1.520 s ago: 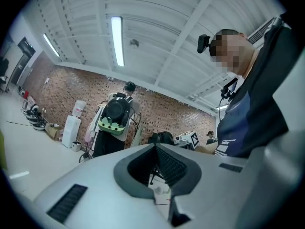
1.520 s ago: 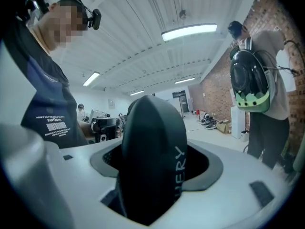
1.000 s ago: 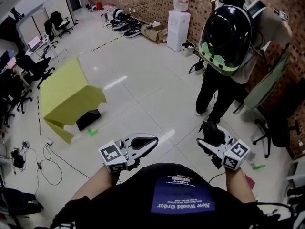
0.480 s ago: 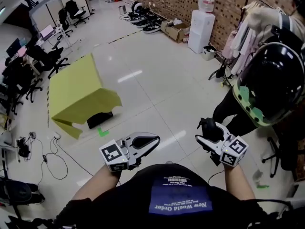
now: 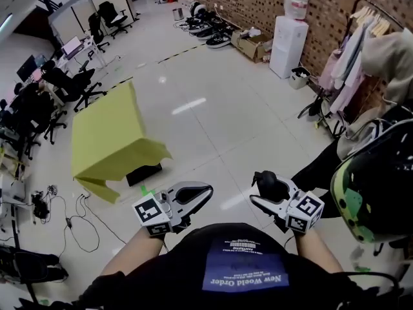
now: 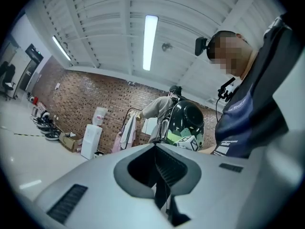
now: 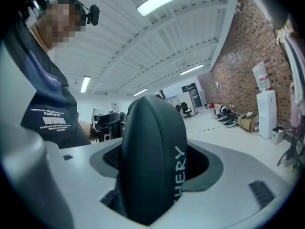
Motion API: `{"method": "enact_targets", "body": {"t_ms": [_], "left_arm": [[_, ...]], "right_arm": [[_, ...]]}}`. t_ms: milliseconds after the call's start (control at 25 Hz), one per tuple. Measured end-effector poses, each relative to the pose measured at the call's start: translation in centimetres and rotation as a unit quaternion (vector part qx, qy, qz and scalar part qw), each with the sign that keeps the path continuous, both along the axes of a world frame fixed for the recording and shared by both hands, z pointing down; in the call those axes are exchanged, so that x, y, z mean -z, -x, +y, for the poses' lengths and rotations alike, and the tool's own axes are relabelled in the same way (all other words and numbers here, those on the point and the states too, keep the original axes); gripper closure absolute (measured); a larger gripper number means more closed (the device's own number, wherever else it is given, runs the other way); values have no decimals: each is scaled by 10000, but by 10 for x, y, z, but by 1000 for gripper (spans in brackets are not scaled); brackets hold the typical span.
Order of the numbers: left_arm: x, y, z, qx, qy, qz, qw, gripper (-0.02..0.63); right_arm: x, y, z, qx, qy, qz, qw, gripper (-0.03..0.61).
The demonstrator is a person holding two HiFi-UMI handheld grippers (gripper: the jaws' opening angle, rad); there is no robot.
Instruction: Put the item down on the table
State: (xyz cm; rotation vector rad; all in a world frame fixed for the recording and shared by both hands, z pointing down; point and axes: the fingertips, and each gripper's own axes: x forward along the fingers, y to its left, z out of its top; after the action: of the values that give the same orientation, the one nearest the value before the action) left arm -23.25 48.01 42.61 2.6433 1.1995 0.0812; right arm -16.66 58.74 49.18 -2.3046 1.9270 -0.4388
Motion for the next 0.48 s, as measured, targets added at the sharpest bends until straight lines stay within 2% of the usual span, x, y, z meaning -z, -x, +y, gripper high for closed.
{"method": "enact_targets", "body": {"t_ms": [200, 320, 480], "left_arm": [[-8, -65, -49, -378, 29, -159, 9992, 609], [-16, -113, -82, -921, -129, -159, 9955, 609], [-19, -172, -124, -1662, -250, -163, 9856, 609]], "right_arm": [[-15, -46, -41, -382, 83, -222, 9990, 262], [-15, -92, -72, -891, -10, -167, 9959, 262], [-16, -146, -106, -1649, -114, -140, 9861, 262]]}}
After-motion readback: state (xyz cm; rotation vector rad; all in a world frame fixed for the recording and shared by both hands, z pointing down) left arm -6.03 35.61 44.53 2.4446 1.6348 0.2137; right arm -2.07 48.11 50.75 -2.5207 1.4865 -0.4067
